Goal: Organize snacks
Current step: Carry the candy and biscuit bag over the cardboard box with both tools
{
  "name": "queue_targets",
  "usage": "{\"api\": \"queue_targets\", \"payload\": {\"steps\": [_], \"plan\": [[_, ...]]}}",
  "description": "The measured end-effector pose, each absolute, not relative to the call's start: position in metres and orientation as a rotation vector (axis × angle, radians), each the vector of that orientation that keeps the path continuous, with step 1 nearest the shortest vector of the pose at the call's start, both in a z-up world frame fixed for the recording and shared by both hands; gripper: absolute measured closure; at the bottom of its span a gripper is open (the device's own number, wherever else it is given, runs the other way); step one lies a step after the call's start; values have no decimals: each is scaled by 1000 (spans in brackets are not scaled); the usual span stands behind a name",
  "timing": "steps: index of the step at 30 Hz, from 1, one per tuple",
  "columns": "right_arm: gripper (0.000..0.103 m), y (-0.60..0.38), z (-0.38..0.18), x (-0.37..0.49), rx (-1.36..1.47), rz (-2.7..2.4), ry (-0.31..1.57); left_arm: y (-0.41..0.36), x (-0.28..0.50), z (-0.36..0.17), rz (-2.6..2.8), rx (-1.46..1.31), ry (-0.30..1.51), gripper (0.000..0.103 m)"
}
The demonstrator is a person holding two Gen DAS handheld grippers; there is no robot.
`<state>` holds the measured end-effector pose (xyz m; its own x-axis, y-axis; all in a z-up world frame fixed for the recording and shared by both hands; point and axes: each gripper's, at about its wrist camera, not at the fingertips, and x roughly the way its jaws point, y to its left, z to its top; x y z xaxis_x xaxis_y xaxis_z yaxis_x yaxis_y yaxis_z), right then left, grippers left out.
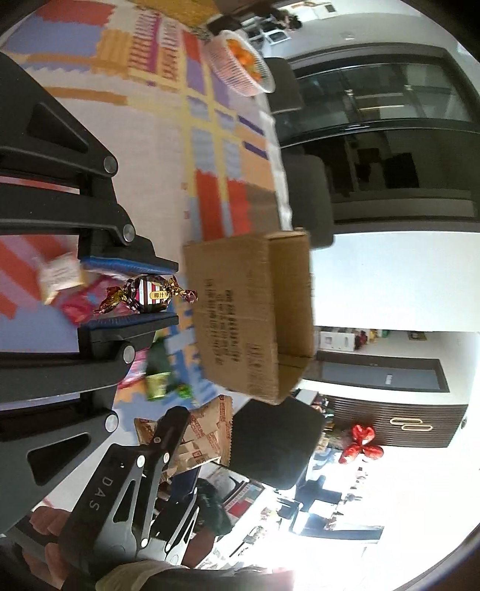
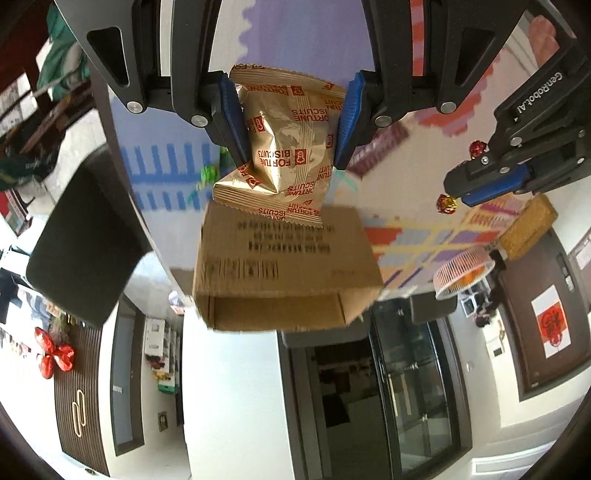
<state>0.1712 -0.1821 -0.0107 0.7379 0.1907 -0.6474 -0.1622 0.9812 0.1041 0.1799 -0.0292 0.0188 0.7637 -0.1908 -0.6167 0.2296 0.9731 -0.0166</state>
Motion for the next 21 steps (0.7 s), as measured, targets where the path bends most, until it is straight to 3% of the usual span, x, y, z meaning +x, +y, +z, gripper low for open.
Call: {"api": "queue_targets", "payload": {"steps": [10,21], "plan": [[57,-188,32,230,52,201,649,-39,240,67,-265,94,603,82],[56,-185,55,293,0,207,644,-45,302,76,-277,134,634,82]]}}
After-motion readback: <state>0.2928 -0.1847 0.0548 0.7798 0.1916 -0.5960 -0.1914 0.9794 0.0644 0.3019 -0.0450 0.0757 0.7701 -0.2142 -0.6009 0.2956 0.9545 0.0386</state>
